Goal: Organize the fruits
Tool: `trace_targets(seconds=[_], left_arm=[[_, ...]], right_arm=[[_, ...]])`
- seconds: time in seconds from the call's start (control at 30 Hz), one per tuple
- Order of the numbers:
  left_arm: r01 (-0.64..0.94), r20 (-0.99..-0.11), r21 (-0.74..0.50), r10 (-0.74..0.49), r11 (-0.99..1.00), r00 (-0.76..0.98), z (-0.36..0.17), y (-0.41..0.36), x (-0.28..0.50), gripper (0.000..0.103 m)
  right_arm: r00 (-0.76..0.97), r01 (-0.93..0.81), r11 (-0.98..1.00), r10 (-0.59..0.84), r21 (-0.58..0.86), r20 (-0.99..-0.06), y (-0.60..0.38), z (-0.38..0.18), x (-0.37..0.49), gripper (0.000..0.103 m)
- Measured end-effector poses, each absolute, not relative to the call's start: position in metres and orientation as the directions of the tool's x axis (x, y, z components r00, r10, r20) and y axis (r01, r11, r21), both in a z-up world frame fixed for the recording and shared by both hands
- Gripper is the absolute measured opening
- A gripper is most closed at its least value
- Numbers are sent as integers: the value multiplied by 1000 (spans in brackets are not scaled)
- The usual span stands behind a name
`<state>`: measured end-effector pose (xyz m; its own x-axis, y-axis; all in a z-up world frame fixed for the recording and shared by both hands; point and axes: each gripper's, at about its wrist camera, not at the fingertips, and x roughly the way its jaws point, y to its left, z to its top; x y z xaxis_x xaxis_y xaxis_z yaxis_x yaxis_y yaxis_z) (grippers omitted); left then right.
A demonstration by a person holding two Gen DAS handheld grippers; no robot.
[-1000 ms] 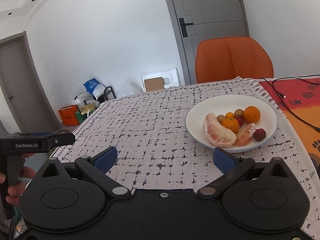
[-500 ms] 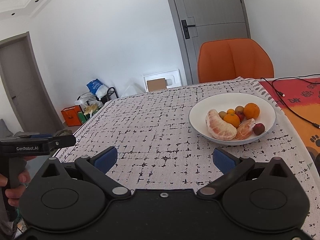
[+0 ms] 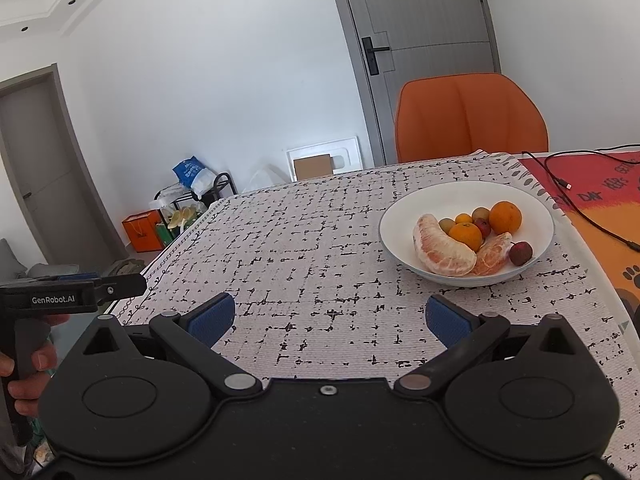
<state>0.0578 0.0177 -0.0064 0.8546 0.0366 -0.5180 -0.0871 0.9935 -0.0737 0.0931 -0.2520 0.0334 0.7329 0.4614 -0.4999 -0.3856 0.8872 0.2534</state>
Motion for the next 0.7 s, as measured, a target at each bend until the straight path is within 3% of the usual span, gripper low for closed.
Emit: trace_targets(seconds=[0.7], left_arm=[[-75, -519, -73, 26, 995, 855, -7, 16, 56, 103]], right_arm=[[726, -387, 887, 461, 251, -511, -248, 29, 94, 103]])
